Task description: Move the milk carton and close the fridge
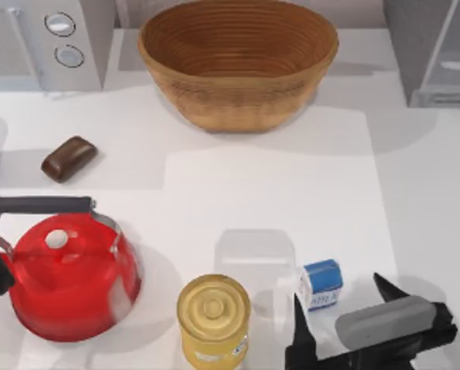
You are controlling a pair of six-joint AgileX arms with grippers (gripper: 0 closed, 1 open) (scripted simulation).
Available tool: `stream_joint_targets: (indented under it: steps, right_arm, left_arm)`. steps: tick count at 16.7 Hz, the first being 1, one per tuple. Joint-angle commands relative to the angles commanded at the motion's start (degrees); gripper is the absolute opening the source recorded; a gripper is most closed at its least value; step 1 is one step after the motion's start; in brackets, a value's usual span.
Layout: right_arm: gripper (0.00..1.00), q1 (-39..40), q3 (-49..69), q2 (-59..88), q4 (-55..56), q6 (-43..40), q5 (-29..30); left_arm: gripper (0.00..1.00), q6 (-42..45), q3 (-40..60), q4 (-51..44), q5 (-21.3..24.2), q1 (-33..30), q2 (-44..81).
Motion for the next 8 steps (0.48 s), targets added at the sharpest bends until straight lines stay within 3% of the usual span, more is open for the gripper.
stream_joint_targets:
  steps: [8]
  right_arm:
    - [1.0,-6.1,2.6,2.6,2.1,-2.9,-5.6]
  left_arm:
    - [1.0,0.0,0.0,0.0,0.0,0.0,0.0]
